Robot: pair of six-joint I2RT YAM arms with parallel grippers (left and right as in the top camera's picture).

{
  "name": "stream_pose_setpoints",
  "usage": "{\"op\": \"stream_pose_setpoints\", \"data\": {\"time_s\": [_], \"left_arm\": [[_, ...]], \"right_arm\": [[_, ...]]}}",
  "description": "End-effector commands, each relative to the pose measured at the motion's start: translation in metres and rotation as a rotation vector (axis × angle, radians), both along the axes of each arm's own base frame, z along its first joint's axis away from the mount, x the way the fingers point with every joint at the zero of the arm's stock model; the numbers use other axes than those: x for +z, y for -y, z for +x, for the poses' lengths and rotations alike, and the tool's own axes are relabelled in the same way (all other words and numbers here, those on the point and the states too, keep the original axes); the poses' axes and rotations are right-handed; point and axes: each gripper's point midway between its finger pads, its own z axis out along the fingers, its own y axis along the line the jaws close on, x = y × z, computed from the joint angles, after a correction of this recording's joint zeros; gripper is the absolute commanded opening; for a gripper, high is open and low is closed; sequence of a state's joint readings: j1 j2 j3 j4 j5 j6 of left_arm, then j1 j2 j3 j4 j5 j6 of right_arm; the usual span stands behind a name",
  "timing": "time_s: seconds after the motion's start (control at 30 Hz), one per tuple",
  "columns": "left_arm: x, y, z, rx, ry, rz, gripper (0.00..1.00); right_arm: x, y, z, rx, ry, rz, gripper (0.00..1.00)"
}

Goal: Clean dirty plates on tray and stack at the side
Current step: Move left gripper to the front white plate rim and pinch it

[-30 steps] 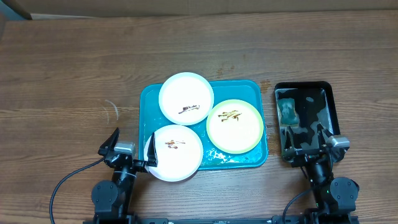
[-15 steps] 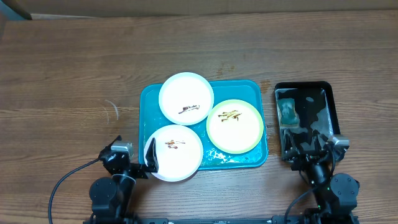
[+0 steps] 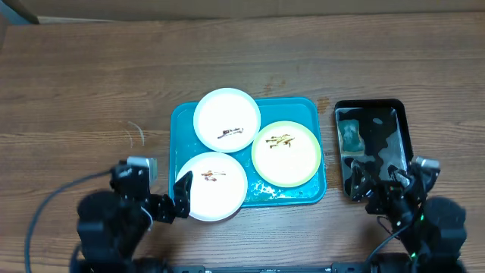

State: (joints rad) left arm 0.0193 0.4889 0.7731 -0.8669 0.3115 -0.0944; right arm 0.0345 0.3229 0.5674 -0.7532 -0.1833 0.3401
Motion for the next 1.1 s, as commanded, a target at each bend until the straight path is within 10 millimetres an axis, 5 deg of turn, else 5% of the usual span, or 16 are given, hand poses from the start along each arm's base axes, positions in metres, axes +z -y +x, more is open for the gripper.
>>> {"op": "stream_pose_setpoints", "data": {"time_s": [0.0, 0.2, 0.47, 0.67, 1.07], "left_arm": [[0.018, 0.007, 0.003, -0.046, -0.096, -0.007, 1.0], [0.01, 0.007, -0.006, -0.005, -0.424, -0.053, 1.0], [-0.014, 0.021, -0.007, 0.035, -0.668, -0.2, 1.0], [-0.058, 0.0, -0.025, 0.347, -0.948, -0.226, 0.93], [-0.135, 0.001, -0.056, 0.423, -1.223, -0.21, 0.9]], "right_arm": [[0.016, -0.007, 0.004, 0.032, -0.078, 0.014, 1.0], [0.018, -0.006, 0.009, 0.027, -0.317, 0.005, 1.0], [0.01, -0.007, 0.033, 0.034, -0.418, -0.009, 1.0], [-0.002, -0.006, 0.038, 0.038, -0.463, -0.027, 1.0], [-0.011, -0.001, 0.043, 0.015, -0.499, -0.047, 1.0]]}}
